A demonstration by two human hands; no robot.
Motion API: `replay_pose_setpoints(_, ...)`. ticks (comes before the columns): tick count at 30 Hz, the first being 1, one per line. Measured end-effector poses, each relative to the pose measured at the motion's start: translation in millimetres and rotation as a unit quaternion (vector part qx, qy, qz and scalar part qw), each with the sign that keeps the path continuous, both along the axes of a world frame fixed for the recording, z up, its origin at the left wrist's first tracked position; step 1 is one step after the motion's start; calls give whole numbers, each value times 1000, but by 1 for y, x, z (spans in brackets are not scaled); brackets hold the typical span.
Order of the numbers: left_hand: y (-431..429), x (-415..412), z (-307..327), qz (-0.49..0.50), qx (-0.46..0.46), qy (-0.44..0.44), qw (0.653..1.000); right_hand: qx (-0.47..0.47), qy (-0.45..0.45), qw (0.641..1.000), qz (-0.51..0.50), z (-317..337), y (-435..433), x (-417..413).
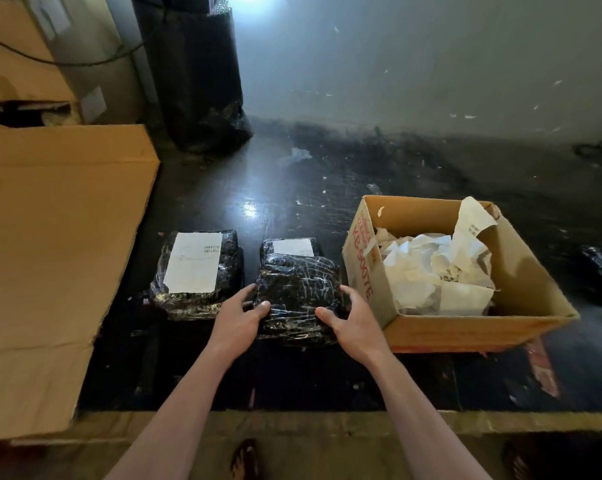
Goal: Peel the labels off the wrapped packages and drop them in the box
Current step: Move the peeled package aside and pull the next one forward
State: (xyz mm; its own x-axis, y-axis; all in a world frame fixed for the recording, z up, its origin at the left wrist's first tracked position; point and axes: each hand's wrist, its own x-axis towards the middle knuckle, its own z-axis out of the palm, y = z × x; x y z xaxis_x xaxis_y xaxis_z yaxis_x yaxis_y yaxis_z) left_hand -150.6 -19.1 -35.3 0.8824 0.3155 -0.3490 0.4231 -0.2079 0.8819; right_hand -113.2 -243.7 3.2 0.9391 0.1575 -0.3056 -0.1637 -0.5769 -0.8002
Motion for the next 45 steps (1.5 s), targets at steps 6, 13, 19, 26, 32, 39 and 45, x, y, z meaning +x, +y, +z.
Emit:
replay_pose_setpoints(6, -6, -53, -14, 7, -20, 6, 1000, 24, 44, 999, 11, -20, -16, -39)
replay_pose_setpoints(13, -23, -89, -45, 17, -43, 61, 997, 26, 106, 994, 13, -54, -29, -68)
replay_pose_setpoints(19, -35, -90, -62, 16, -43, 88, 995, -16, 108, 994, 23, -73, -34, -73)
replay_pose_setpoints(26, -34, -71, -62, 12, -66, 98, 993, -14, 113, 993, 14, -75, -36, -58)
replay_pose_setpoints(32, -30, -61, -60, 7, -57, 114, 992, -23, 121, 992, 18, -78, -36, -45)
replay_pose_setpoints(39, -18, -33, -42, -8, 135, 73, 988, -93, 38, 995, 26, -64, -18, -7)
replay_pose_setpoints(45, -14, 32, -31, -11, 134, 46, 990, -109, -4, 993, 37, -51, 21, 49)
